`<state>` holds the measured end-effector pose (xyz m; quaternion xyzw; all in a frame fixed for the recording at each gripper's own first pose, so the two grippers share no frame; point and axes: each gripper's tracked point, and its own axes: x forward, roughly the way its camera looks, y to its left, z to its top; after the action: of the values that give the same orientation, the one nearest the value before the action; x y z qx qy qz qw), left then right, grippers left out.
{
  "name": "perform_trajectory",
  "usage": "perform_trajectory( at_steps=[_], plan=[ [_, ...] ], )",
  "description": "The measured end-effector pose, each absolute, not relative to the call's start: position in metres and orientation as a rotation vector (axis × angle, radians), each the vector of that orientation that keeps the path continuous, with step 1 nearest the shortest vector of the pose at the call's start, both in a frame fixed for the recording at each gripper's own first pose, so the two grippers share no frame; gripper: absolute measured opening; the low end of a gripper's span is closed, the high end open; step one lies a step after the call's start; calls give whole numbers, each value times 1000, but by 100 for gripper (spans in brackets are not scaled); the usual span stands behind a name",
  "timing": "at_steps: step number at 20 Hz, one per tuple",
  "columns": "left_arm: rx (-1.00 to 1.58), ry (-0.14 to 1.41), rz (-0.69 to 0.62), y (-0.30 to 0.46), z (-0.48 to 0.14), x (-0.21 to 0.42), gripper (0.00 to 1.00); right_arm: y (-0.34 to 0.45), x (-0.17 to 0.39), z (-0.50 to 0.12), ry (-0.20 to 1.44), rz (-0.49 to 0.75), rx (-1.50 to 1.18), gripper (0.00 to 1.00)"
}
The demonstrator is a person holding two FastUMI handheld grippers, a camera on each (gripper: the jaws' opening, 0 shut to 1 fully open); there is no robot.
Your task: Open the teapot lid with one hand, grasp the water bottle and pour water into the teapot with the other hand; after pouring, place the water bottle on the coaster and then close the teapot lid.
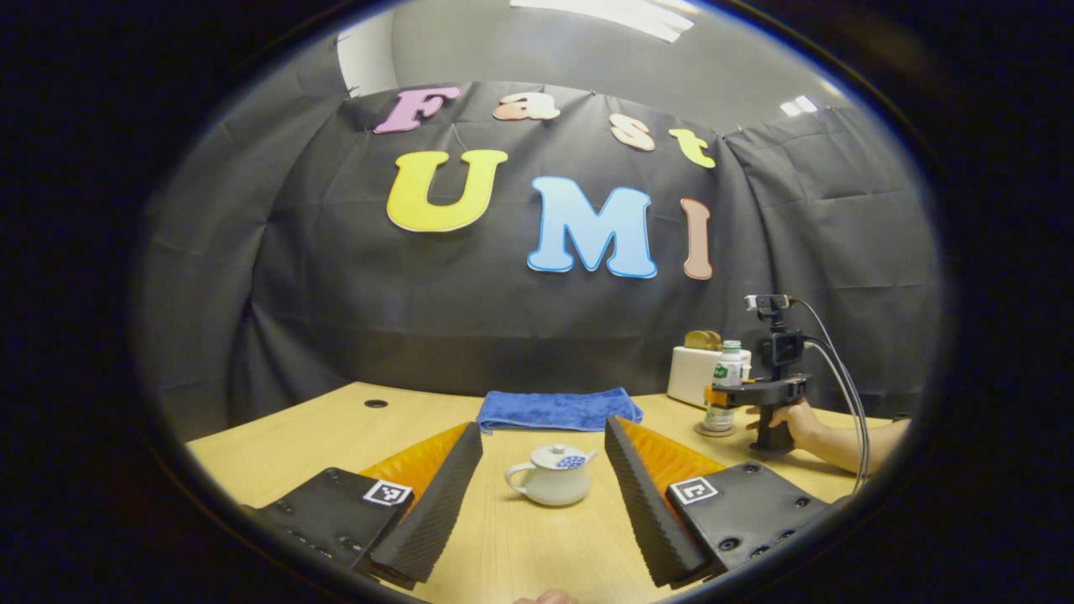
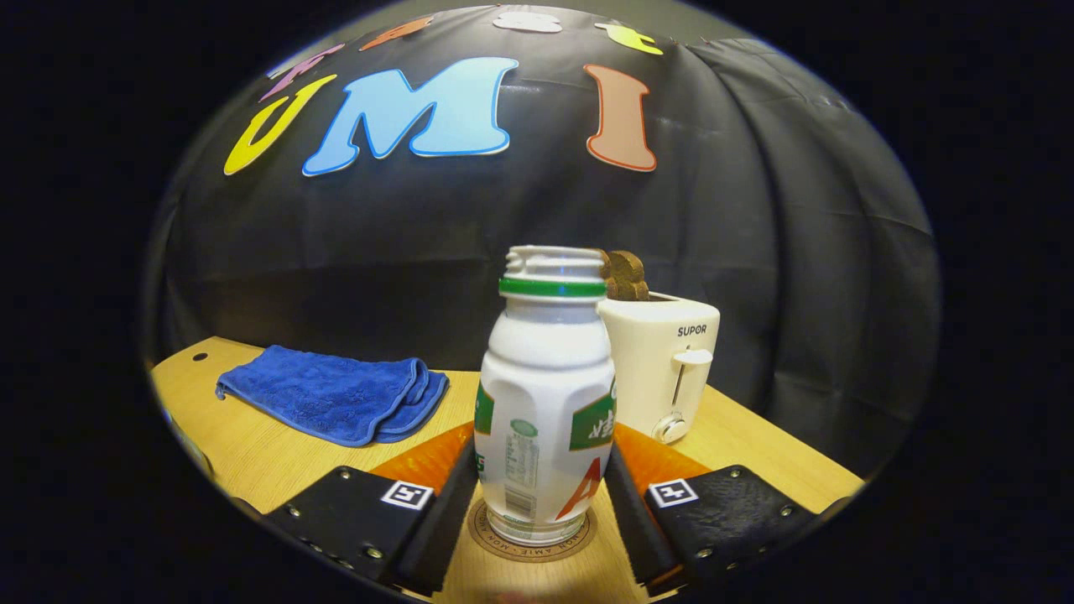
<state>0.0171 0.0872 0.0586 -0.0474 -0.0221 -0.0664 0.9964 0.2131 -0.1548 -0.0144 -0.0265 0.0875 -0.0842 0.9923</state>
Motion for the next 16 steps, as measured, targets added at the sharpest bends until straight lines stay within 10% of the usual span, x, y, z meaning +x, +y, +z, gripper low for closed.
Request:
perform_trajectory(
  at_steps=[2,8,16],
  plan=[
    [-92,-49,-135,84,62,11,99,-147,204,2,140,-146,-39,100],
    [-90,-64,-102,73,60,-9,99,-157,91,82,-56,-258,-110,99],
    [-64,-9,-128,-1,8,14,100,-52,-37,31,-24,-81,7,99]
  ],
)
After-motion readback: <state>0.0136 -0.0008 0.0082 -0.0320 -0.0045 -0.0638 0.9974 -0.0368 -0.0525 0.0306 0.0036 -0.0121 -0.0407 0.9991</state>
